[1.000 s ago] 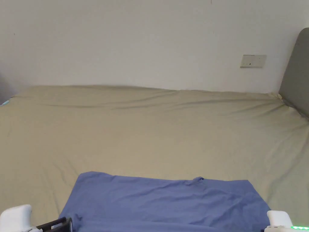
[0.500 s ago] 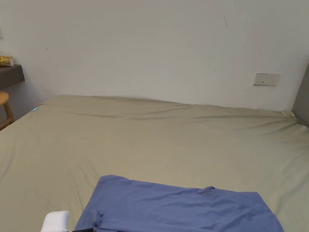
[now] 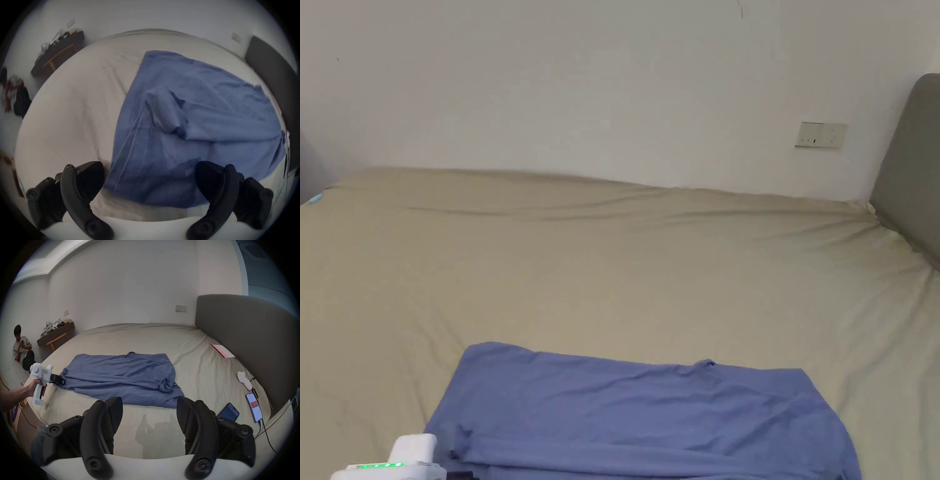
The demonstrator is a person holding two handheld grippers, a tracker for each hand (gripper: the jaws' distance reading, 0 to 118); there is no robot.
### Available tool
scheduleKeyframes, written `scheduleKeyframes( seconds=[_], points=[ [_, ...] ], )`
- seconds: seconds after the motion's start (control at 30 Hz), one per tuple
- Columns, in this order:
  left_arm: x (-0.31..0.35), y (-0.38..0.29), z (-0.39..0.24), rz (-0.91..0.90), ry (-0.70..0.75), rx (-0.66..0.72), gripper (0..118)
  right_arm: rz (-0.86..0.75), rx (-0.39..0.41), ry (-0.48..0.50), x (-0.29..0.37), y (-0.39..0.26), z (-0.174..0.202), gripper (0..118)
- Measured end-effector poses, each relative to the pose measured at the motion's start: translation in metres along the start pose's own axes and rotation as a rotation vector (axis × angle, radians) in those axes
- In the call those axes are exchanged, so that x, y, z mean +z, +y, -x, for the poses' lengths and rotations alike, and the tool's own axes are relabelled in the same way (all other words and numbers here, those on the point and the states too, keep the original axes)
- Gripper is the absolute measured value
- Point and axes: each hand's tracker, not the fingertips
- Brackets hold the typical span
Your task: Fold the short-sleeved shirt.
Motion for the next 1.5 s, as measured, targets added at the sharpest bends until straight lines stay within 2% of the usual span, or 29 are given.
scheduleKeyframes(
  seconds=[0.07, 0.1, 0.17, 0.2, 0.23, 0.27, 0.3, 0.37, 0.47, 0.6, 0.67, 0.7, 0.73, 0.77, 0.8, 0.83, 0.87, 0.97, 1.1, 1.2, 1.27, 1.33, 1.4, 1.5],
  points=[
    [0.004, 0.006, -0.009, 0.042, 0.036, -0.038, 108, 0.024, 0.019, -0.026, -0.013, -0.005, -0.016, 76],
    [0.014, 0.012, -0.013, 0.056, 0.029, -0.039, 102, 0.038, 0.036, -0.049, -0.021, -0.008, -0.020, 76],
    [0.021, 0.016, -0.018, 0.047, 0.018, -0.058, 75, 0.066, 0.032, -0.052, -0.037, -0.009, -0.020, 76],
    [0.024, 0.018, -0.020, 0.033, 0.003, -0.067, 53, 0.097, 0.016, -0.046, -0.048, -0.010, -0.024, 76],
    [0.030, 0.022, -0.021, 0.021, -0.051, -0.068, 15, 0.136, -0.002, -0.047, -0.061, -0.010, -0.026, 76],
    [0.030, 0.024, -0.028, 0.026, -0.034, -0.065, 12, 0.169, -0.009, -0.043, -0.074, -0.011, -0.029, 76],
    [0.029, 0.024, -0.035, 0.044, 0.046, -0.087, 12, 0.201, -0.001, -0.032, -0.084, -0.008, -0.023, 76],
    [0.026, 0.020, -0.049, 0.052, 0.087, -0.121, 12, 0.272, 0.009, -0.058, -0.112, -0.008, -0.025, 76],
    [0.033, 0.016, -0.058, 0.012, 0.140, -0.227, 12, 0.340, -0.017, -0.045, -0.147, -0.008, -0.028, 76],
    [0.029, 0.017, -0.042, 0.025, 0.054, -0.090, 12, 0.380, -0.045, -0.014, -0.185, 0.000, -0.023, 75],
    [0.028, 0.021, -0.038, 0.037, 0.049, -0.073, 12, 0.426, -0.053, -0.022, -0.202, 0.002, -0.018, 68],
    [0.028, 0.021, -0.039, 0.037, 0.052, -0.078, 12, 0.441, -0.053, -0.034, -0.205, 0.000, -0.015, 62],
    [0.026, 0.020, -0.042, 0.029, 0.065, -0.100, 12, 0.427, -0.030, -0.070, -0.207, 0.001, -0.011, 37],
    [0.025, 0.019, -0.045, 0.025, 0.081, -0.127, 12, 0.416, -0.029, -0.056, -0.203, 0.004, -0.007, 11],
    [0.026, 0.018, -0.047, 0.018, 0.093, -0.147, 12, 0.405, -0.018, -0.040, -0.199, 0.007, -0.005, 11],
    [0.027, 0.017, -0.048, 0.020, 0.091, -0.144, 12, 0.370, 0.032, -0.060, -0.194, 0.010, -0.007, 11],
    [0.028, 0.018, -0.047, 0.020, 0.090, -0.144, 12, 0.395, 0.019, -0.026, -0.192, 0.011, -0.007, 11],
    [0.037, 0.019, -0.040, 0.025, 0.065, -0.083, 12, 0.422, 0.039, -0.021, -0.186, 0.009, -0.008, 11],
    [0.057, 0.018, -0.041, -0.029, 0.085, -0.120, 12, 0.337, -0.077, 0.029, -0.160, 0.019, -0.016, 11],
    [0.074, 0.016, -0.042, -0.031, 0.063, -0.108, 12, 0.308, -0.099, 0.059, -0.138, 0.027, -0.020, 11],
    [0.086, 0.014, -0.038, -0.040, 0.037, -0.093, 12, 0.298, -0.072, 0.072, -0.127, 0.031, -0.022, 11],
    [0.098, 0.014, -0.035, -0.044, 0.025, -0.102, 12, 0.284, 0.021, 0.068, -0.115, 0.035, -0.021, 11],
    [0.113, 0.014, -0.028, -0.054, 0.014, -0.093, 12, 0.280, -0.002, 0.084, -0.106, 0.038, -0.024, 11],
    [0.138, 0.007, -0.016, -0.066, 0.003, -0.086, 12, 0.256, -0.089, 0.122, -0.081, 0.040, -0.027, 11]
  ],
)
